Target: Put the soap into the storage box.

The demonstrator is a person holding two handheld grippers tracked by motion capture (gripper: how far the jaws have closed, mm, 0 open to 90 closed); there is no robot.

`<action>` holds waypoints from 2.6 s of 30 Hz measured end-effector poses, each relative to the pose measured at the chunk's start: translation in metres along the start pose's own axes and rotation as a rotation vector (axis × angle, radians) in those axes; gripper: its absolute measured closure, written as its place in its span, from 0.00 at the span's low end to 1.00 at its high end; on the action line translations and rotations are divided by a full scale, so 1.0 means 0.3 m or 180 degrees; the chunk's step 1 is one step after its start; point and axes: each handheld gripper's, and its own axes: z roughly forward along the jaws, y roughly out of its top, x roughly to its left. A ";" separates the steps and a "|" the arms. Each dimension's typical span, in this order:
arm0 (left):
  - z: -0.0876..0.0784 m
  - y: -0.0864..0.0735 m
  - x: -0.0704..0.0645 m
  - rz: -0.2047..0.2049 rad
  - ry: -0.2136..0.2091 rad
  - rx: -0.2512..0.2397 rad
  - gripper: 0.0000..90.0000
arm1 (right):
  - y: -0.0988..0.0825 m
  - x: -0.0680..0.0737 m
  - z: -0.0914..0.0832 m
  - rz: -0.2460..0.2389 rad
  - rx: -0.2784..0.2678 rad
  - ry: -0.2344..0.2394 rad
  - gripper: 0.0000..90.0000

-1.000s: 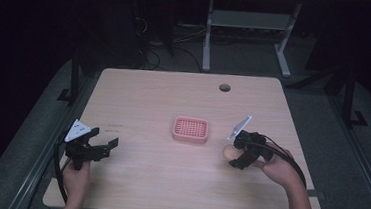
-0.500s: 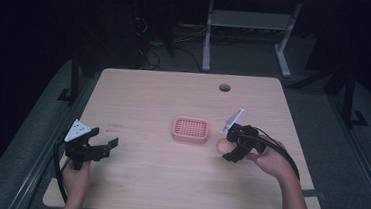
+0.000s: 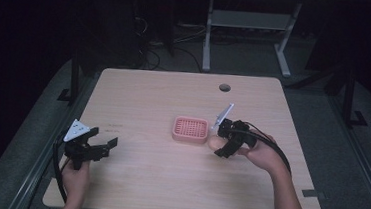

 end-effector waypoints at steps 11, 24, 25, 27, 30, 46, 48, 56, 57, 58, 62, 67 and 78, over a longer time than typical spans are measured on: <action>0.001 0.000 0.000 -0.0003 -0.0005 -0.0001 0.16 | 0.053 -0.014 0.009 -0.0034 -0.0001 0.0040 0.36; 0.000 0.000 0.002 -0.0028 -0.0012 -0.0013 0.16 | 0.129 -0.036 0.031 -0.0134 0.0095 0.0082 0.36; 0.000 -0.001 0.003 -0.0028 -0.0013 -0.0020 0.16 | 0.136 -0.037 0.031 -0.0141 0.0098 0.0086 0.36; -0.001 0.000 0.005 -0.0026 -0.0008 -0.0017 0.16 | 0.149 -0.039 0.032 -0.0163 0.0093 0.0084 0.36; -0.001 -0.001 0.006 -0.0036 -0.0005 -0.0014 0.16 | 0.163 -0.047 0.033 -0.0167 0.0071 0.0097 0.36; -0.002 0.000 0.006 -0.0052 -0.0010 -0.0027 0.16 | 0.221 -0.089 0.060 -0.0182 0.0114 0.0106 0.36; -0.003 0.000 0.006 -0.0048 -0.0009 -0.0029 0.16 | 0.230 -0.094 0.064 -0.0181 0.0114 0.0109 0.36; -0.003 0.000 0.007 -0.0048 -0.0018 -0.0027 0.16 | 0.269 -0.120 0.090 -0.0144 0.0054 0.0182 0.36; -0.002 0.000 0.007 -0.0052 -0.0015 -0.0029 0.16 | 0.269 -0.120 0.090 -0.0144 0.0054 0.0182 0.36; -0.002 0.000 0.006 -0.0053 -0.0015 -0.0026 0.16 | 0.275 -0.126 0.101 -0.0145 0.0071 0.0196 0.36; -0.003 0.000 0.008 -0.0046 -0.0017 -0.0025 0.16 | 0.290 -0.136 0.113 -0.0163 0.0140 0.0173 0.36; -0.003 0.000 0.009 -0.0045 -0.0022 -0.0029 0.16 | 0.310 -0.144 0.112 -0.0179 0.0127 0.0162 0.36; -0.003 0.000 0.008 -0.0049 -0.0020 -0.0023 0.16 | 0.327 -0.170 0.135 -0.0093 0.0061 0.0210 0.36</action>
